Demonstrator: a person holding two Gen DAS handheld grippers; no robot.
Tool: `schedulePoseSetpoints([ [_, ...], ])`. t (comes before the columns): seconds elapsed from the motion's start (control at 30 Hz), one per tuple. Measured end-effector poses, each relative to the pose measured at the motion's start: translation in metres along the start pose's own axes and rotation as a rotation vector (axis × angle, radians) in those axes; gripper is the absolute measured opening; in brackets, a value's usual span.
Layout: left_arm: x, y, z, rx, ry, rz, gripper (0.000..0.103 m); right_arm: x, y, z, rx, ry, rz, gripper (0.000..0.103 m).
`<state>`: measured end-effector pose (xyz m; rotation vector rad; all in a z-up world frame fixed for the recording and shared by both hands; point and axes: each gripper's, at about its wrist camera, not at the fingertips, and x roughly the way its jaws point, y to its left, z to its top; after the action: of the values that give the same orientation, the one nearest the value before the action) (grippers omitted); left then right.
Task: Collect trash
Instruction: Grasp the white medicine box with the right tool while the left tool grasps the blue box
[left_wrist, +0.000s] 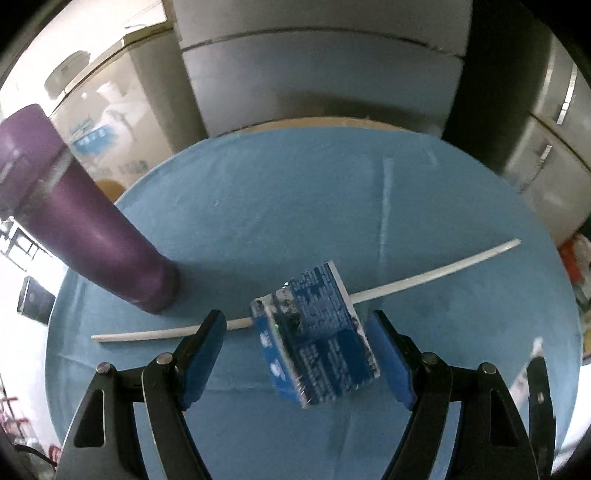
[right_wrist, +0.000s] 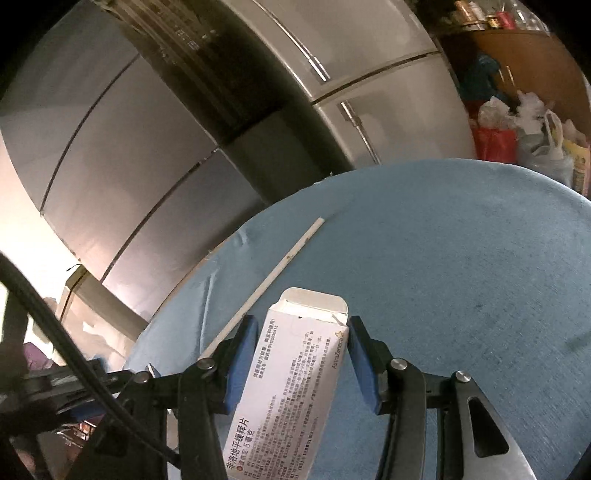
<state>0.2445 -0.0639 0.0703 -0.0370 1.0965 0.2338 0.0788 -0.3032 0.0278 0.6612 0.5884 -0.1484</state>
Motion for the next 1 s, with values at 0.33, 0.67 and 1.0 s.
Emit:
schedulePoseSetpoints([
  [0.33,0.026,-0.016,-0.001,-0.046,0.09,0.079,0.079,0.015,-0.006,0.011,0.049,0.031,0.044,0.052],
  [0.67,0.036,-0.005,-0.014,-0.059,0.125,0.043,0.073,0.02,-0.003,0.01,0.044,0.049,0.04,0.052],
  [1.0,-0.011,0.023,-0.055,0.04,0.039,-0.068,0.061,0.009,0.012,0.004,-0.029,0.0,0.037,0.052],
])
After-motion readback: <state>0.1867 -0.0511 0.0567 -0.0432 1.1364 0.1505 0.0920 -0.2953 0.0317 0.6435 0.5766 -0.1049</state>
